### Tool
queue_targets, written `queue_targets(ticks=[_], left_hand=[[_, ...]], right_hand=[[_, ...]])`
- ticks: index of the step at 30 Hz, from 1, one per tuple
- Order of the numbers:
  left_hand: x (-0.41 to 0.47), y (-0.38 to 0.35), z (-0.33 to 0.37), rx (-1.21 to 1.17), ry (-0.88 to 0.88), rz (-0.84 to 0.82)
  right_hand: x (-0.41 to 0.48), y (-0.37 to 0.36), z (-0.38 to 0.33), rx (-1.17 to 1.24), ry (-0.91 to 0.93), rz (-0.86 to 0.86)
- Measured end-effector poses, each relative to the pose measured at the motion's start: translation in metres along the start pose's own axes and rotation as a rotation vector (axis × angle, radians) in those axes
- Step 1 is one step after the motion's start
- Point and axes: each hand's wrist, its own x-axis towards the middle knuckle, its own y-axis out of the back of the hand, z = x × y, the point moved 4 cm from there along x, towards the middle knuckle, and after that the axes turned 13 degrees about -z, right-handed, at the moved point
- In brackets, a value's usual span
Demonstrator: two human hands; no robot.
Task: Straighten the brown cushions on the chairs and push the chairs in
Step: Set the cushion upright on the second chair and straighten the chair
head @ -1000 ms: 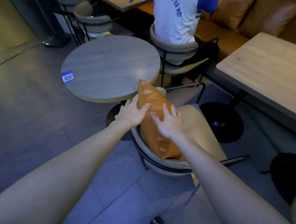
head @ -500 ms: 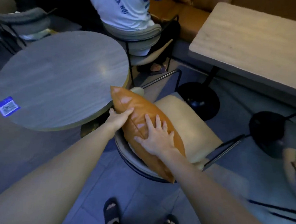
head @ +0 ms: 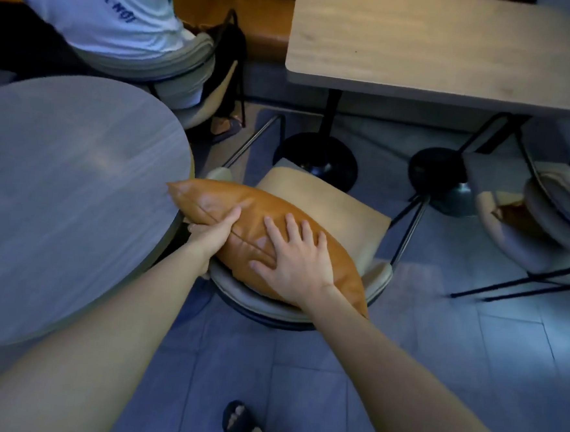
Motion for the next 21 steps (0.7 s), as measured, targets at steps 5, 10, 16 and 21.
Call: queue_targets(ticks=[5, 10, 16, 21], left_hand=[[-0.001, 0.005, -0.006, 0.040, -0.040, -0.045], [-0.011, 0.009, -0.018, 0.058, -0.070, -0.127], [-0.006, 0.012, -0.021, 0.080, -0.077, -0.201], [-0.004, 0.014, -0.020, 0.107, -0.074, -0.255]], right_hand=[[-0.020, -0.014, -0.006, 0.005, -0.106, 0.155], [-0.062, -0.046, -0.018, -0.004, -0.200, 0.375], [-0.105, -0.085, -0.041, 0.020, -0.055, 0.692], [-0.103, -0.117, -0.030, 1.107, -0.592, 0.286]])
